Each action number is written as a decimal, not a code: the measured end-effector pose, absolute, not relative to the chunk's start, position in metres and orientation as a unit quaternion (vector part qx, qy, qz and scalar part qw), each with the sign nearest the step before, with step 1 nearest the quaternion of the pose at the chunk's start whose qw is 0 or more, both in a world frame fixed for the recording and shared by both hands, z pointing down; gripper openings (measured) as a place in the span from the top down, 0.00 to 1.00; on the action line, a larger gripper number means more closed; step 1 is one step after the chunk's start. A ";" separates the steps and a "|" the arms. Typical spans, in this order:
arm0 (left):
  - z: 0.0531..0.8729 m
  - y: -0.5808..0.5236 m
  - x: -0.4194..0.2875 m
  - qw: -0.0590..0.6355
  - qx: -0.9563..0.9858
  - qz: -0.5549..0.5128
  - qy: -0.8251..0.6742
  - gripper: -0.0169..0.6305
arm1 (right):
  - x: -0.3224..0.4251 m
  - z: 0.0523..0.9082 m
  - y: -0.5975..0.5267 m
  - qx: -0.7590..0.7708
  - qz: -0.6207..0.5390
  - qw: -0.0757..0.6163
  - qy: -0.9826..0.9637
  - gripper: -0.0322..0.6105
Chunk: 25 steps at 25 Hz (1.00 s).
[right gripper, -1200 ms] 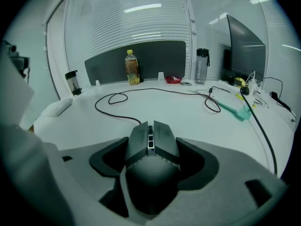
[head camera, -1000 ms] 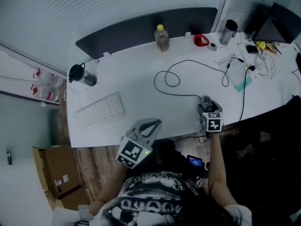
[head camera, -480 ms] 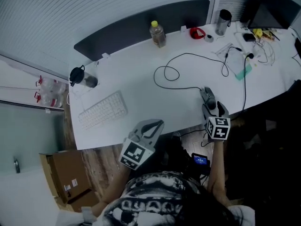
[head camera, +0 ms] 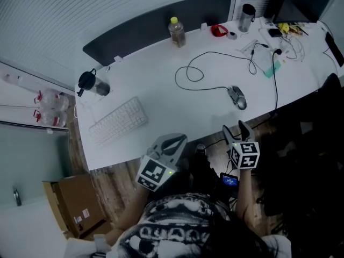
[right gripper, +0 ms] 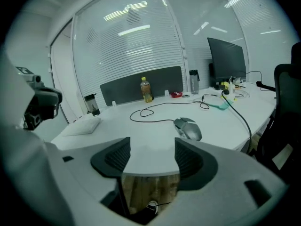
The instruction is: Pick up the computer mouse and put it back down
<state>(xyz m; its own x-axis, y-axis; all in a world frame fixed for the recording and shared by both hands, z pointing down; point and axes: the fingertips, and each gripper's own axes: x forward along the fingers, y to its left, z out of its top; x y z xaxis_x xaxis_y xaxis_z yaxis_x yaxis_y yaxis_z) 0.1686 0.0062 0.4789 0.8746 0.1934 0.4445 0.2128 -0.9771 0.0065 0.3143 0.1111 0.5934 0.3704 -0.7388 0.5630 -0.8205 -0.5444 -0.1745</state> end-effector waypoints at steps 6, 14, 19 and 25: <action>0.471 -0.002 0.107 0.024 -0.971 -0.214 -0.106 0.97 | 0.229 0.572 0.091 0.809 0.291 0.050 -0.508 0.53; 0.464 -0.018 0.013 0.018 -0.975 -0.195 -0.103 0.97 | 0.120 0.545 0.061 0.810 0.255 0.043 -0.527 0.62; 0.468 -0.016 -0.025 0.015 -0.974 -0.190 -0.123 0.97 | 0.074 0.532 0.055 0.817 0.237 0.032 -0.524 0.67; 0.465 -0.010 -0.045 0.013 -0.973 -0.179 -0.149 0.97 | 0.036 0.508 0.058 0.825 0.213 0.024 -0.522 0.78</action>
